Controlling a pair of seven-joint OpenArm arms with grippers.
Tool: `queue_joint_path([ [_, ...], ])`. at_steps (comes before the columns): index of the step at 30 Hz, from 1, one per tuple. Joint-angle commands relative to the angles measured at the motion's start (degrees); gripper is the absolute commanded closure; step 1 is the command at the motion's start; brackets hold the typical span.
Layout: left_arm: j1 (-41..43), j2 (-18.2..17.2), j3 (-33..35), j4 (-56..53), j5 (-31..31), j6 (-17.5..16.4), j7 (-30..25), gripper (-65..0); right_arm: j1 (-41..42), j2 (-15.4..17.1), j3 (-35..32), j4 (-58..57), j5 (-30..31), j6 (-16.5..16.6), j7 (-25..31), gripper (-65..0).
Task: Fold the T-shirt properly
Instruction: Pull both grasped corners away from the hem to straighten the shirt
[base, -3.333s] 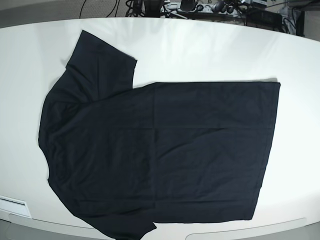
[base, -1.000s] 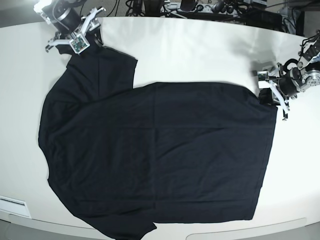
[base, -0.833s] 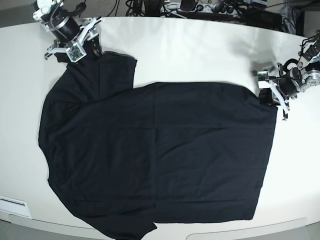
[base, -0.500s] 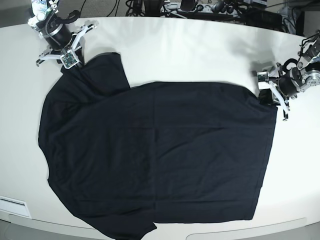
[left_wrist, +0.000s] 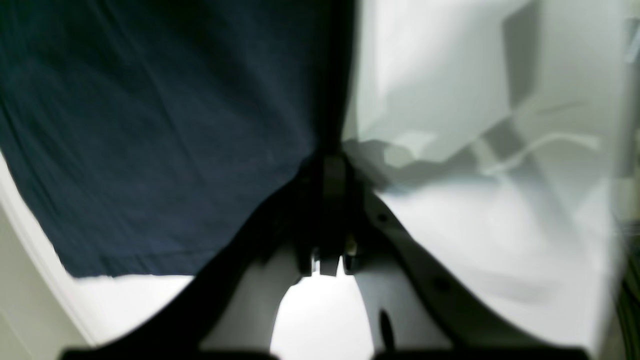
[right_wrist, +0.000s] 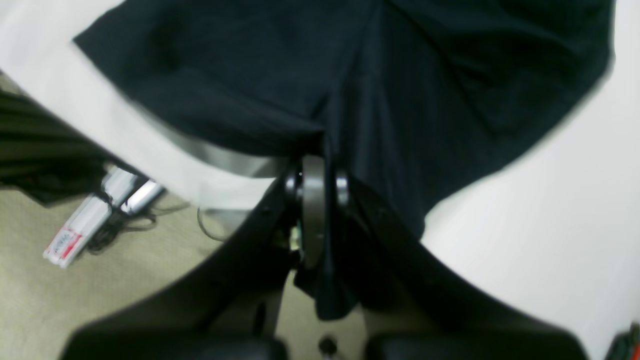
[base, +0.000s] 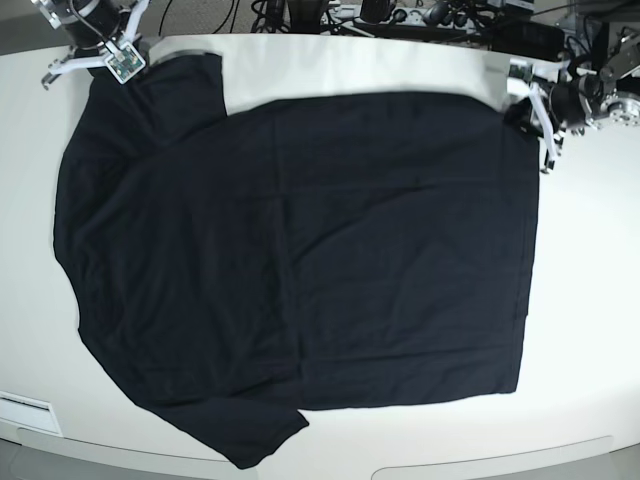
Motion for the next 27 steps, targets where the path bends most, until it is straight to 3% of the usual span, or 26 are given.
queue_joint_path([
  [1, 0.1, -2.7, -0.5, 1.6, -0.2, 0.8, 0.3, 0.0, -2.3, 0.3, 1.1, 0.7, -0.1, -0.1, 0.3, 0.0],
  [4, 1.7, -5.7, -0.5, 4.3, 0.2, 0.8, 0.9, 0.0, -7.2, 0.3, 2.1, 0.7, -0.1, -0.2, 0.3, 0.0],
  [9, 2.6, -8.7, -0.5, 6.3, 0.2, 0.7, 2.8, 0.0, -13.6, 0.2, 1.8, 0.7, 1.7, -3.5, 0.3, 0.0],
  [13, 2.6, -9.0, -0.5, 8.0, -0.7, -0.7, 2.8, 0.0, -14.9, 0.0, 1.8, 0.7, 1.4, -5.1, 0.2, 0.0],
  [16, 3.2, -9.0, -0.5, 10.4, -5.2, -2.9, 3.3, 0.0, -14.9, -0.1, 1.8, 0.7, 1.2, -5.2, -0.1, 0.0],
  [19, 4.9, -9.0, -0.5, 12.0, -4.8, -2.1, 5.9, 0.0, -14.9, -0.1, 1.8, 0.7, -1.6, -5.5, 0.0, 0.0],
  [22, 5.2, -9.0, -0.5, 12.1, 0.7, 4.9, 8.2, 0.0, -14.9, 0.0, 2.1, 0.7, -7.7, -9.0, 3.7, 0.0],
  [25, 5.1, -9.0, -0.5, 12.0, 7.8, 15.6, 13.8, 0.0, -12.1, 0.4, 2.5, 0.7, -12.3, -9.5, 4.9, 0.0],
  [27, 5.0, -9.0, -0.6, 11.9, 10.8, 20.8, 15.8, 0.0, -8.0, 1.2, 2.5, 0.7, -12.2, -9.4, 4.9, 0.0],
])
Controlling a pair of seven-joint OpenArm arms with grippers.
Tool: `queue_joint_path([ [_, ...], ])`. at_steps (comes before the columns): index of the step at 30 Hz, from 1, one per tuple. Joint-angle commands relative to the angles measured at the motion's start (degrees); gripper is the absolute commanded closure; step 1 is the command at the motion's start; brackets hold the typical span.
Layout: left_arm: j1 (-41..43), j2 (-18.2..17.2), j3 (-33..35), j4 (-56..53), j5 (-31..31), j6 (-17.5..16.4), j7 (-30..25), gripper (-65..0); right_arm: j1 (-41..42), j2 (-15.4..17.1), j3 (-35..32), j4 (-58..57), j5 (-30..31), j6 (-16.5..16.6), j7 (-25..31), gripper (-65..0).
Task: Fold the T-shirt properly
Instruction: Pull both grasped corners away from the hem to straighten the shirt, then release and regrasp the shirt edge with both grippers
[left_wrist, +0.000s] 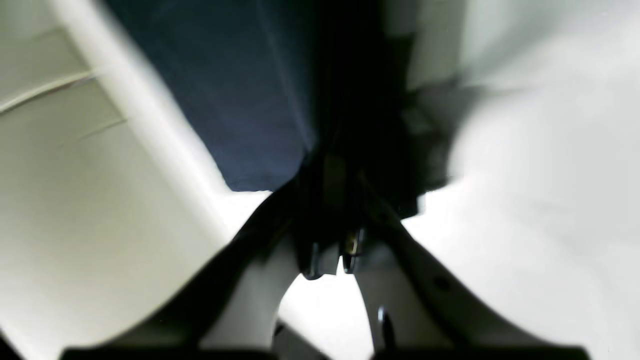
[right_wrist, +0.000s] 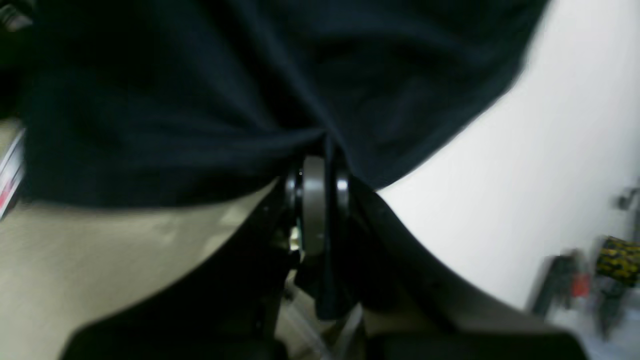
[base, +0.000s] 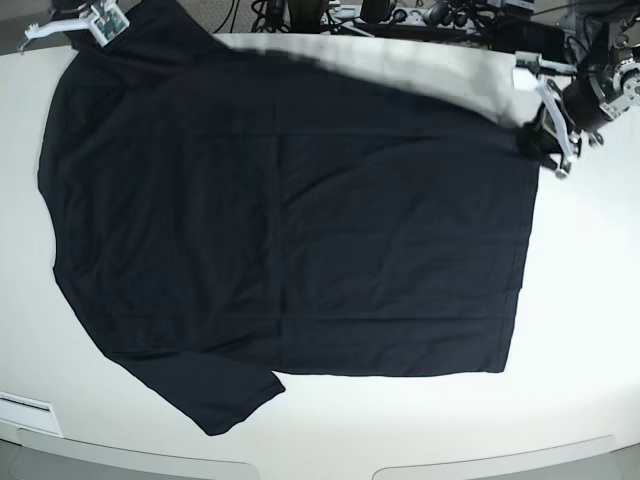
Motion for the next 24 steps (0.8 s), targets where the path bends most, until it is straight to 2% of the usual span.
queue_joint_path([
  [1, -0.4, -0.4, -0.5, 0.4, 1.5, 2.1, 0.7, 0.0, 1.2, 2.0, 0.5, 0.8, 0.1, -0.8, 1.2, 0.0],
  [3, -1.0, -0.3, -0.5, 0.3, 3.0, 3.1, 0.6, 0.0, 5.2, 4.8, 0.5, 0.8, 1.6, 0.1, 1.2, 0.0],
  [7, -4.8, 3.4, -0.5, -0.3, 2.9, 3.0, 0.8, 0.0, 11.8, 9.8, 0.5, 0.8, 3.3, 1.4, 3.0, 0.0],
  [10, -7.9, 6.7, -0.5, -1.9, 2.1, 3.0, 0.8, 0.0, 16.0, 12.4, 0.5, 0.8, 7.7, 2.6, 4.4, 0.0],
  [14, -10.8, 11.2, -0.5, -4.6, -1.1, 3.0, 0.3, 0.0, 22.0, 14.4, 0.3, 0.4, 12.4, 6.5, 6.7, 0.0],
  [20, -11.6, 16.0, -0.5, -9.2, -1.9, 3.7, -0.1, 0.0, 30.3, 16.8, 0.2, -8.5, 19.4, 12.1, 8.5, 0.0],
  [24, -11.6, 18.4, -0.5, -12.2, -1.9, 6.1, 0.0, 0.0, 35.3, 18.9, -1.8, -13.2, 20.8, 12.3, 8.5, 0.0],
])
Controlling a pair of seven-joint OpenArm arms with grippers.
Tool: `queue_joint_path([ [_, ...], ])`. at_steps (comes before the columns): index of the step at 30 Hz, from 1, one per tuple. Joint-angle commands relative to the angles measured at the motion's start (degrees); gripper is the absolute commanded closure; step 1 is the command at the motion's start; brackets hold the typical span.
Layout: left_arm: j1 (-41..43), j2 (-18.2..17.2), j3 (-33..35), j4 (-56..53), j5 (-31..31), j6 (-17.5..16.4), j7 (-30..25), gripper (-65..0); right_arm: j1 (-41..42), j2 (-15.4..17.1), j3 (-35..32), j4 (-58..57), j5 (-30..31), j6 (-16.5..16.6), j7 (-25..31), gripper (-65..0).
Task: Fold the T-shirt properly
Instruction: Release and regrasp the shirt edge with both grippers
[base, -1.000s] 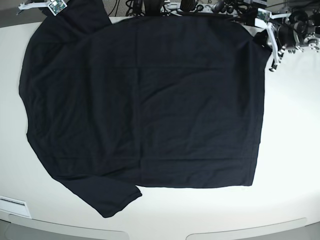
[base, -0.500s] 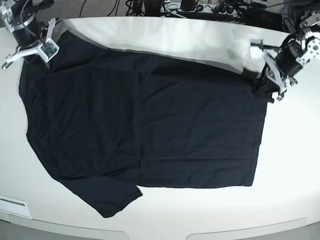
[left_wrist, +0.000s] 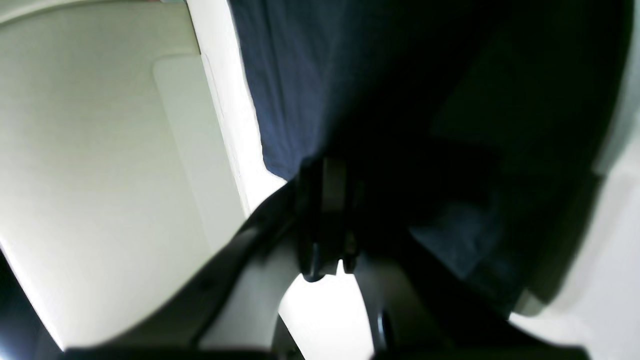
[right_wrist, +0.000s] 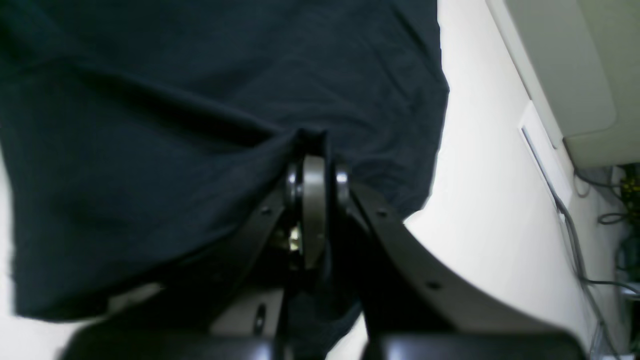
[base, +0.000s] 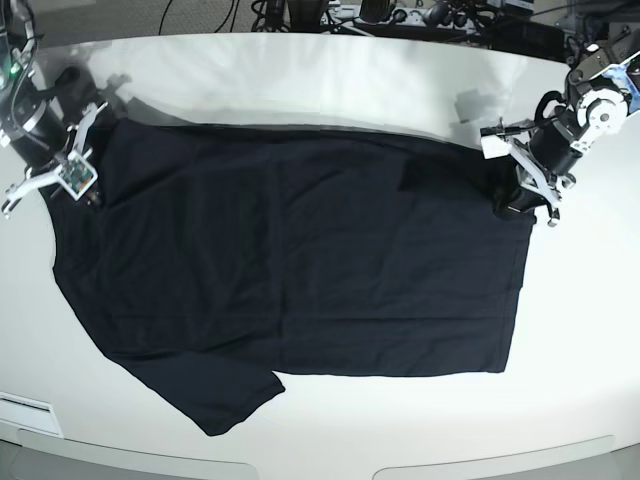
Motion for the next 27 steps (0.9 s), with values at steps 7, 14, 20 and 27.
queue_joint_path([
  [7, -0.8, 3.1, -0.6, -2.6, 0.3, 2.3, 0.6, 0.0, 8.5, 1.9, -8.5, -5.3, -0.2, -0.7, 1.4, 0.0],
  [14, -0.8, 6.0, -0.6, -6.2, 0.3, 5.2, 2.1, 0.0, 16.7, 1.9, -15.2, -10.2, -4.0, -4.3, 1.4, 0.0],
  [20, -0.8, 6.2, -0.6, -8.9, 0.3, 7.0, 2.4, 0.0, 18.7, 1.9, -15.2, -11.4, -4.0, -7.5, 0.1, 0.0],
  [27, -0.8, 7.0, -0.6, -9.1, -0.9, 7.2, 2.5, 0.0, 18.7, 1.6, -15.2, -11.4, -4.1, -9.2, -0.3, 0.0],
])
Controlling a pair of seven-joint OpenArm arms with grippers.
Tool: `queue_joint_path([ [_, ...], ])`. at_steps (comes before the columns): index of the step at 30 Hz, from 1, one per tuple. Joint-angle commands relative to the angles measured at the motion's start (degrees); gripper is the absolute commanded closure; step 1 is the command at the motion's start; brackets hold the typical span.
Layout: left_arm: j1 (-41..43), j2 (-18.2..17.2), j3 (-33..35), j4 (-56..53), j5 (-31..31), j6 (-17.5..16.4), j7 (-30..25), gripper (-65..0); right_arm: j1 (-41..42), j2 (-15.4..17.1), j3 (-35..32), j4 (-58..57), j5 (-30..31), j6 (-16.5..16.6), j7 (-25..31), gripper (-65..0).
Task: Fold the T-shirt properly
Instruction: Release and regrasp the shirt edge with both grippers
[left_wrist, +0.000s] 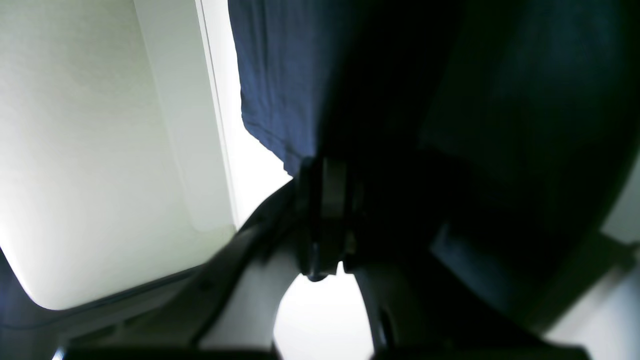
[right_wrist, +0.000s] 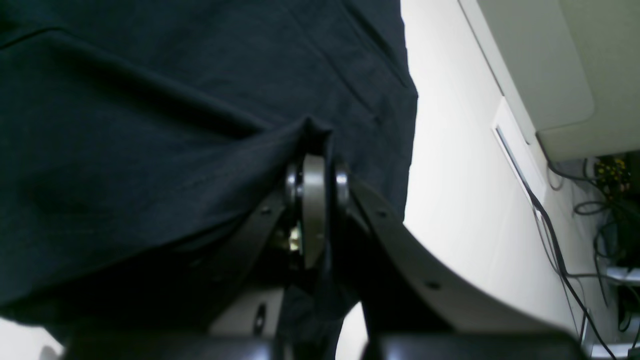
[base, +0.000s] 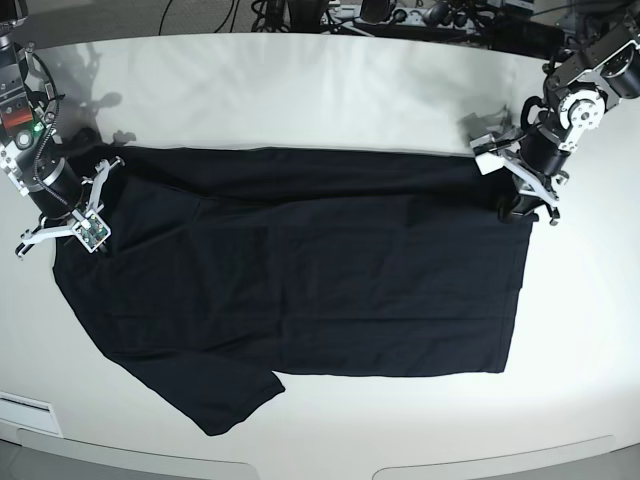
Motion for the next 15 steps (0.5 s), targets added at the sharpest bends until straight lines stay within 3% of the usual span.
queue_joint_path([
  [1, -0.8, -0.7, -0.6, 0.5, 0.2, 1.5, 0.0, 0.0, 0.8, 1.3, 0.6, 0.6, -0.3, -0.9, 0.9, 0.0],
  [3, -0.8, 0.7, -0.6, 0.4, 0.0, 2.2, 0.0, 0.0, 0.8, 1.2, 0.6, 0.6, -0.3, -2.0, 1.2, 0.0],
  [4, -0.9, 1.5, -0.7, 0.2, 0.3, 4.2, 0.0, 0.0, 0.9, 0.8, 0.6, 0.6, -0.3, -3.4, 1.3, 0.0],
  [5, -1.0, 2.4, -1.2, -0.1, 0.5, 6.4, 0.1, 0.0, 1.0, 0.5, 0.6, 0.5, -0.3, -4.9, 1.3, -7.7],
  [7, -1.0, 4.0, -3.2, -0.3, -1.5, 8.2, 0.5, -18.5, 1.1, 0.5, 0.6, 0.4, -0.3, -5.9, 0.8, -30.2],
  [8, -0.9, 4.7, -4.3, -0.3, -4.7, 8.1, 0.8, -27.4, 1.1, 0.5, 0.6, 0.4, -0.3, -7.0, 0.6, -36.2],
  [9, -1.0, 5.4, -5.0, -0.3, -8.7, 8.1, 0.9, -32.9, 1.0, 0.5, 0.6, 0.4, -0.3, -8.4, 0.5, -37.1],
  [11, -0.9, 6.1, -5.4, -0.3, -15.0, 8.1, 1.1, -33.7, 0.9, 0.5, 0.6, 0.4, -0.3, -12.4, -0.3, -36.7],
  [13, -0.5, 6.8, -5.4, -0.3, -17.0, 9.9, 1.4, -32.4, 0.9, 0.5, 0.6, 0.4, -0.3, -17.4, -0.8, -35.7],
  [15, 0.2, 7.3, -5.4, -0.3, -17.0, 14.0, 1.3, -24.3, 0.9, 0.4, 0.6, 0.5, -0.3, -21.2, -1.9, -35.6],
])
